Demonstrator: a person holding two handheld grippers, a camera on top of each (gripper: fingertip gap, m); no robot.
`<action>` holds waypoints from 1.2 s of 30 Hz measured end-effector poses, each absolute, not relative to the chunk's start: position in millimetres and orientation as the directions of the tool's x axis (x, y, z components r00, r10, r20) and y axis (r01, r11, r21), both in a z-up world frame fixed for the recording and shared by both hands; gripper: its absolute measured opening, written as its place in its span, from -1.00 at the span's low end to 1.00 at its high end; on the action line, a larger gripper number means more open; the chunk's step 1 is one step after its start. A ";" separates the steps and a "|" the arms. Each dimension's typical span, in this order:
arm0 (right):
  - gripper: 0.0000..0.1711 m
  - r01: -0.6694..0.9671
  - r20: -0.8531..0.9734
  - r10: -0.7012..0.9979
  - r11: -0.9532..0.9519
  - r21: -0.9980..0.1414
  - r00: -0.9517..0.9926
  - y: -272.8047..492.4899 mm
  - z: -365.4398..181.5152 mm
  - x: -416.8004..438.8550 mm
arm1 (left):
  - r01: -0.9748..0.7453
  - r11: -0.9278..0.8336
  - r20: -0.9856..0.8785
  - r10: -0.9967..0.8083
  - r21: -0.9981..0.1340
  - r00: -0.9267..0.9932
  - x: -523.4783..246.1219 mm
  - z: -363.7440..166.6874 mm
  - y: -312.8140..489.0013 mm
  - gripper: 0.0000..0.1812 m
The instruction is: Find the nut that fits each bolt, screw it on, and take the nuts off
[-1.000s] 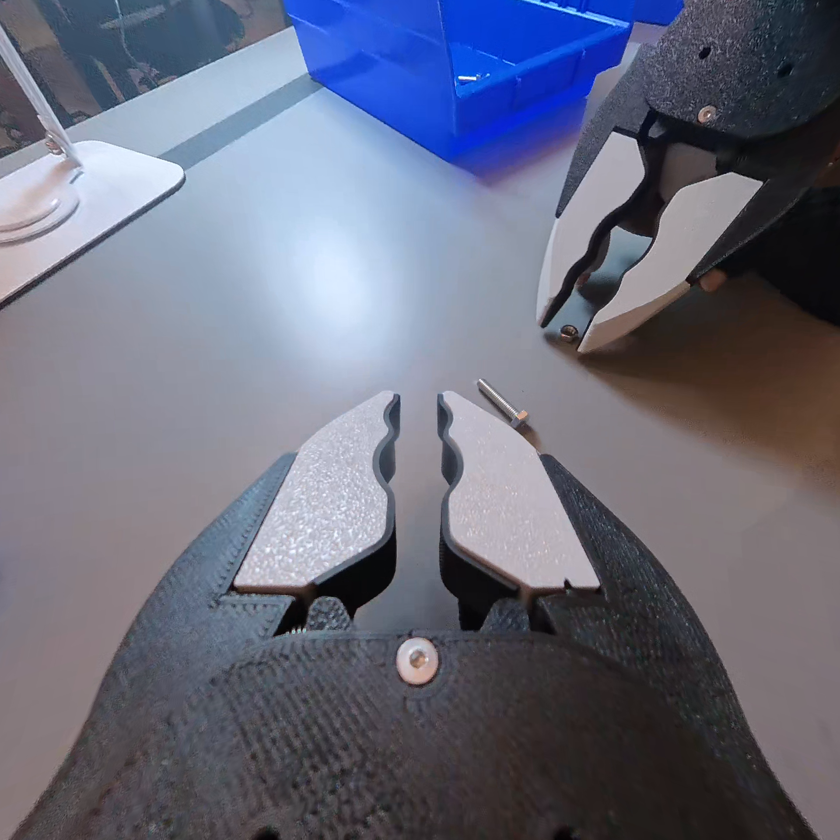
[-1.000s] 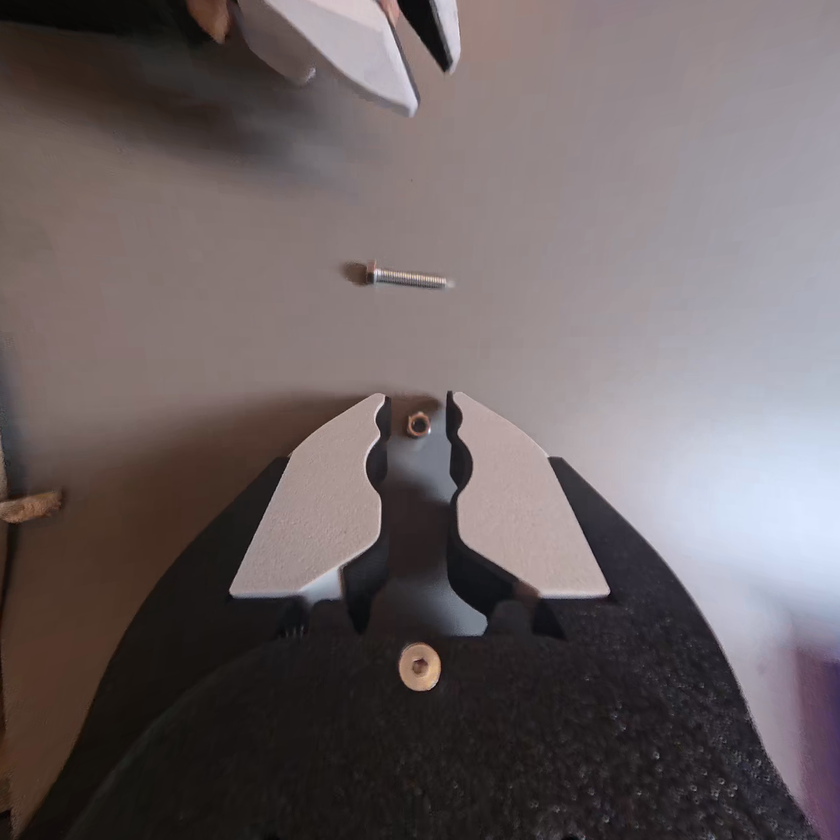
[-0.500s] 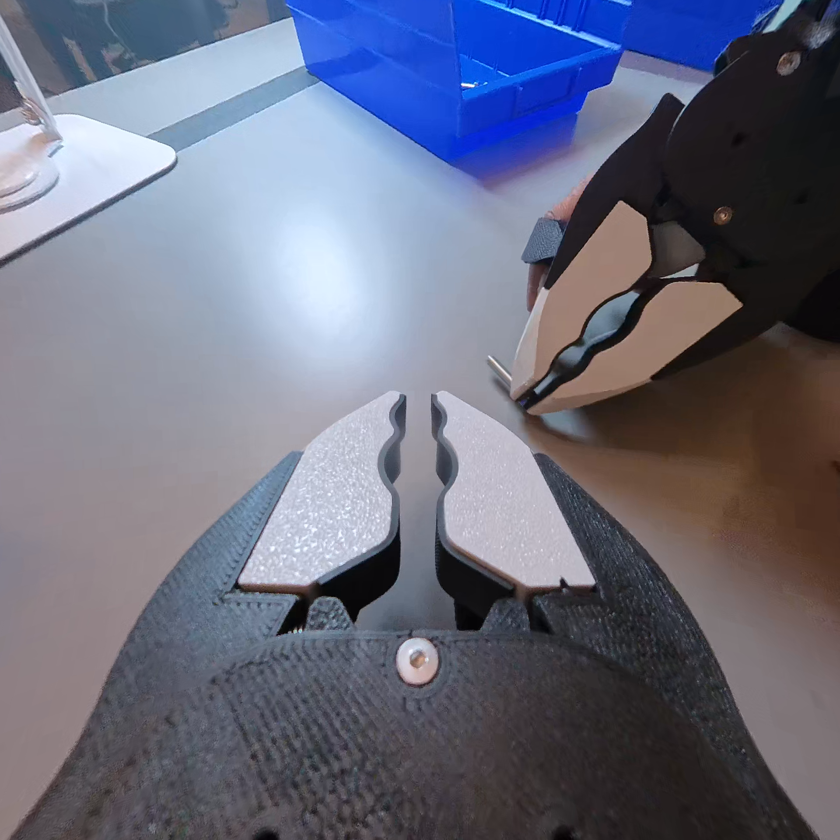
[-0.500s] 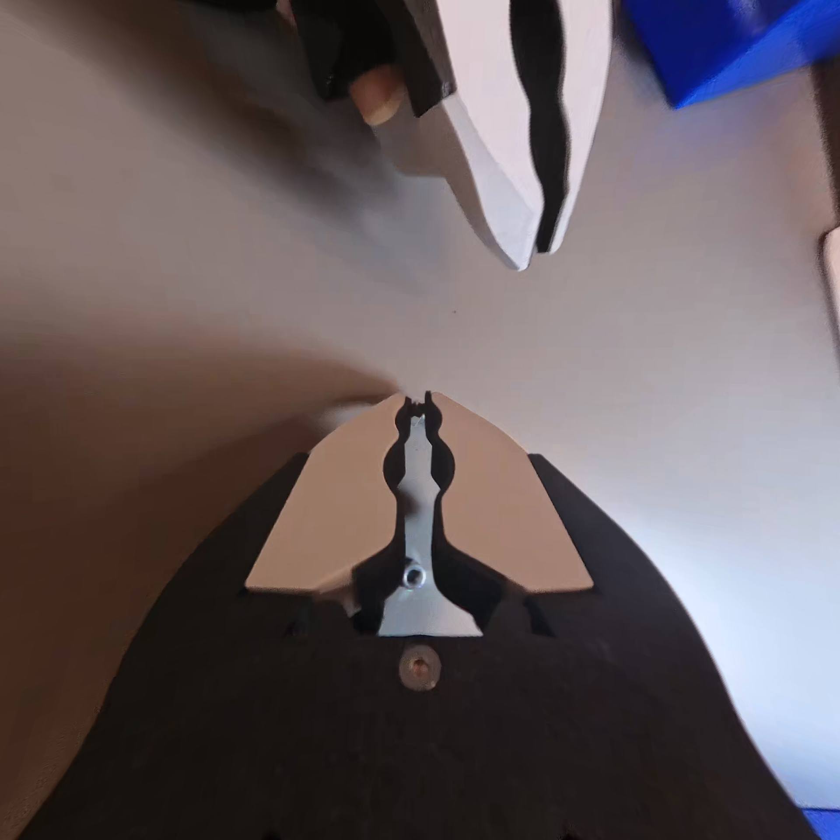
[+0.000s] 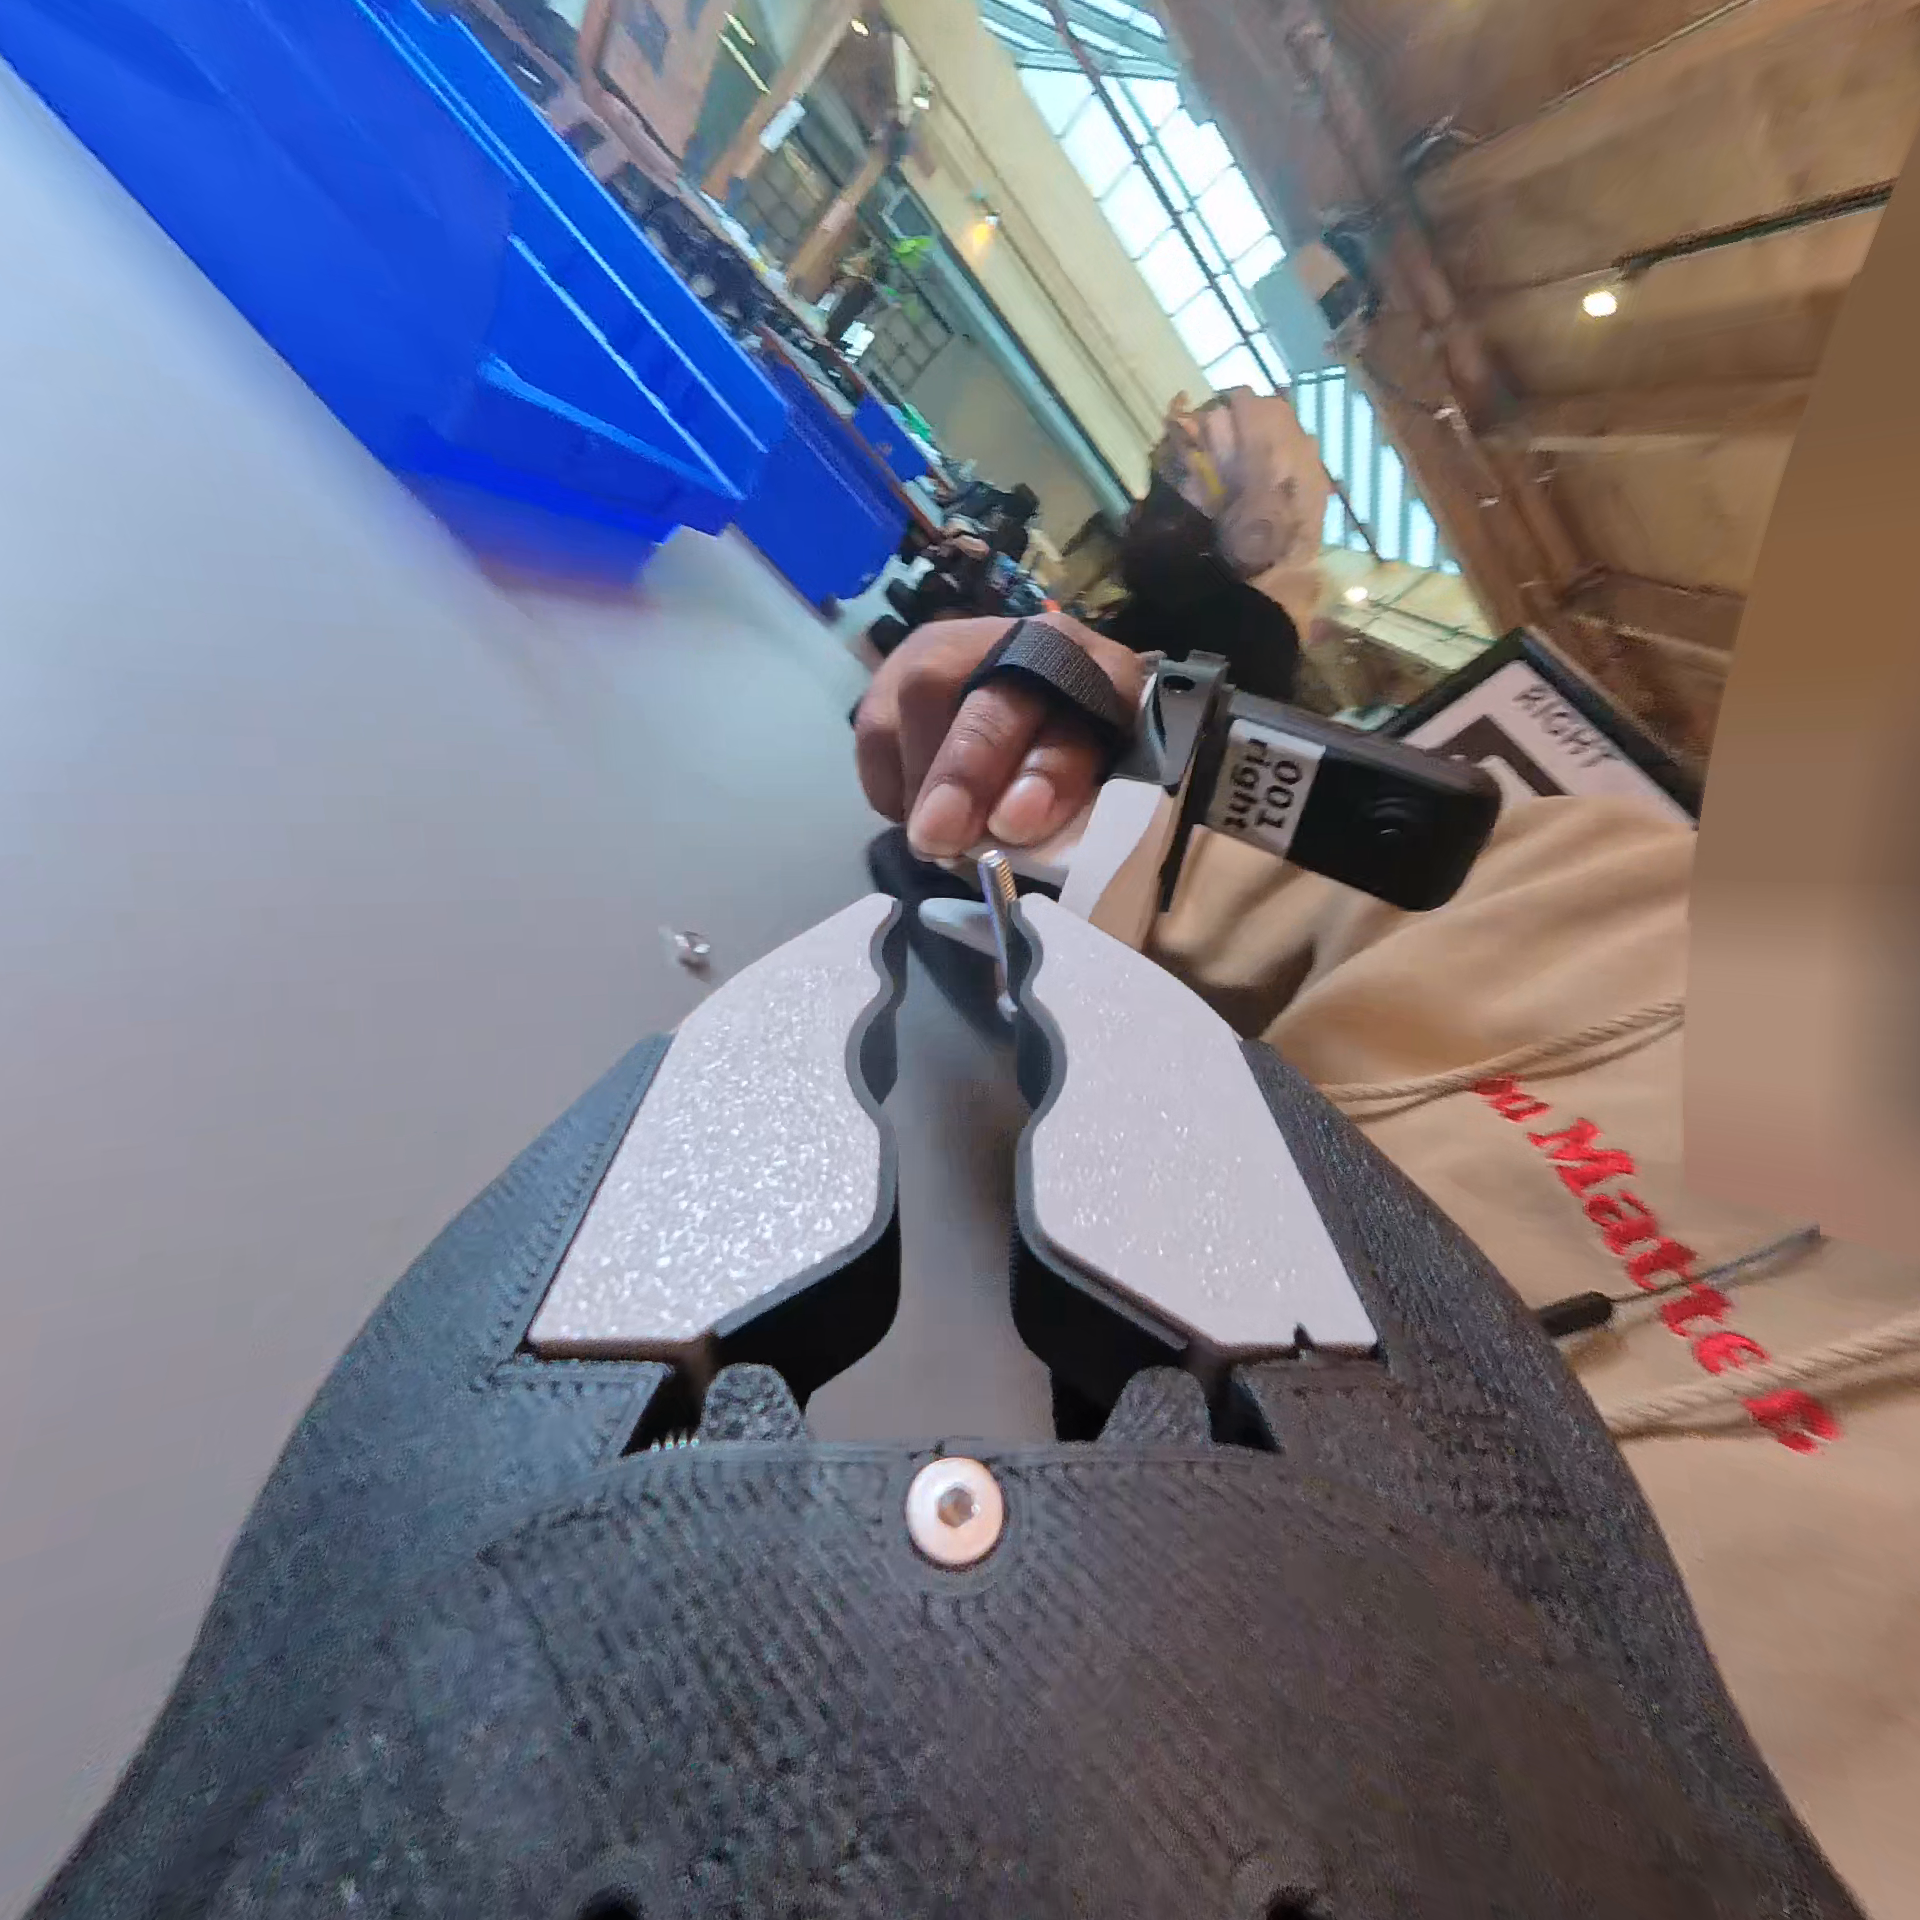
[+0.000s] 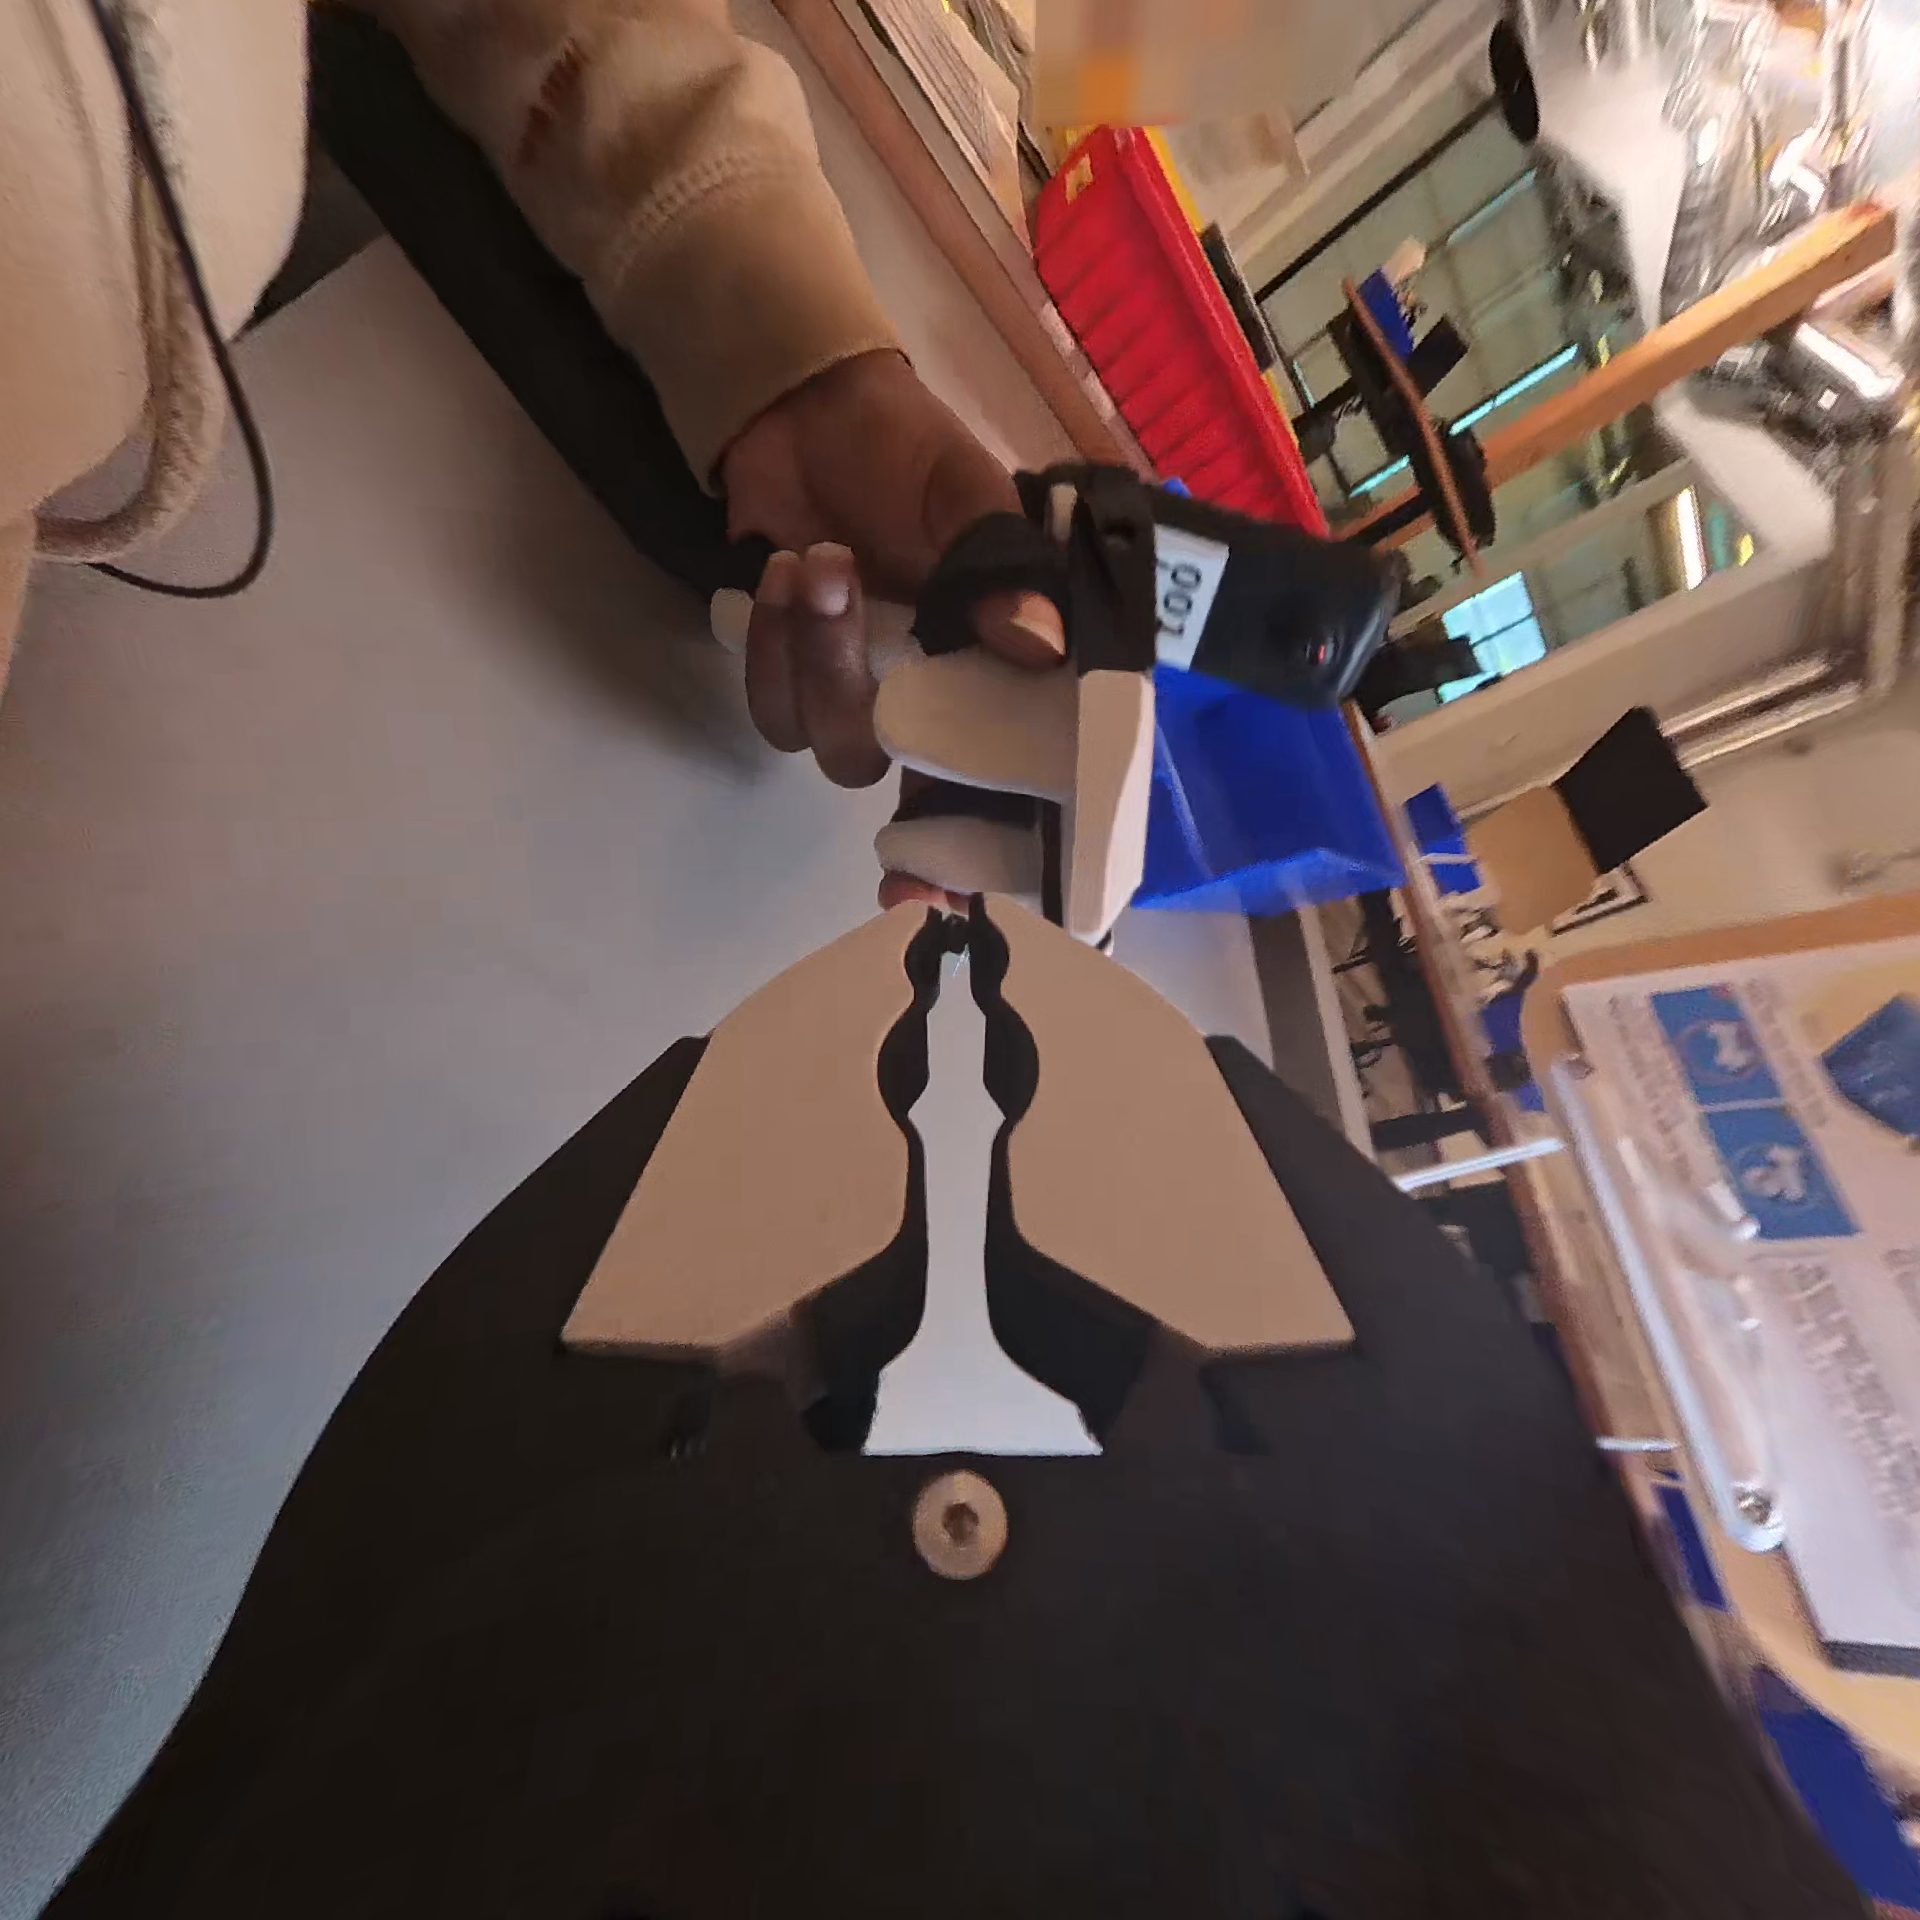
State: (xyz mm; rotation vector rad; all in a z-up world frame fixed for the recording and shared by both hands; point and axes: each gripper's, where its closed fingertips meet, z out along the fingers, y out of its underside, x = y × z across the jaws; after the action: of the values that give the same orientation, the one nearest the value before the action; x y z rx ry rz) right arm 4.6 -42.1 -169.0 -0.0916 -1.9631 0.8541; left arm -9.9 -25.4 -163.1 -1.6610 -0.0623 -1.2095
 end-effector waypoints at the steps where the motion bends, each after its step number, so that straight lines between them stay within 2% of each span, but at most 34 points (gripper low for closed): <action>1: -0.94 -0.297 0.768 0.369 0.766 -0.571 -0.524 -46.7 -169.5 6.0 | 0.564 -0.483 0.739 -0.507 -0.670 0.444 -4.6 -160.4 -28.2 -0.80; 3: -0.94 -0.329 0.809 0.314 0.795 -0.510 -0.497 -53.1 -172.6 7.8 | 0.583 -0.515 0.767 -0.536 -0.628 0.352 3.9 -153.9 -32.5 -0.83; 6: -0.95 -0.349 0.827 0.286 0.804 -0.482 -0.484 -58.1 -176.2 10.1 | 0.564 -0.523 0.760 -0.545 -0.639 0.355 8.2 -154.8 -33.8 -0.88; 8: -0.95 -0.332 0.790 0.366 0.760 -0.558 -0.492 -57.4 -171.0 8.8 | 0.572 -0.483 0.738 -0.553 -0.663 0.387 3.0 -150.4 -33.4 -0.92; 10: -0.92 -0.278 0.687 0.510 0.660 -0.698 -0.517 -48.3 -159.7 3.8 | 0.584 -0.374 0.678 -0.556 -0.720 0.480 -10.8 -140.9 -31.3 -0.94; 13: -0.71 -0.117 0.385 0.719 0.393 -0.912 -0.579 -25.7 -143.8 -7.6 | 0.457 -0.205 0.490 -0.531 -0.866 0.691 -24.7 -131.3 -33.4 -0.94; 16: -0.65 0.033 0.130 0.774 0.192 -0.981 -0.620 -16.9 -147.8 -16.6 | 0.323 -0.101 0.327 -0.514 -0.941 0.793 -21.6 -124.2 -37.3 -0.94; 20: -0.66 0.112 -0.022 0.742 0.072 -0.991 -0.670 -34.2 -153.5 -17.1 | 0.214 -0.040 0.204 -0.512 -0.976 0.835 -13.1 -124.0 -39.1 -0.94; 25: -0.77 0.117 -0.029 0.685 0.082 -0.990 -0.728 -49.6 -154.9 -9.3 | 0.165 -0.013 0.145 -0.557 -0.986 0.818 -0.8 -124.1 -42.7 -0.94; 36: -0.84 0.109 -0.051 0.550 0.073 -0.991 -0.833 -67.6 -154.3 10.9 | 0.212 -0.046 0.179 -0.720 -0.976 0.670 23.9 -120.3 -59.7 -0.94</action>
State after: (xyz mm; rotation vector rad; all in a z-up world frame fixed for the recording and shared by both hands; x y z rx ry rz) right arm 10.9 -67.6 -154.3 -0.6569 -2.0206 1.8162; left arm 23.9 -59.7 -120.3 -1.4283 0.4557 -0.7979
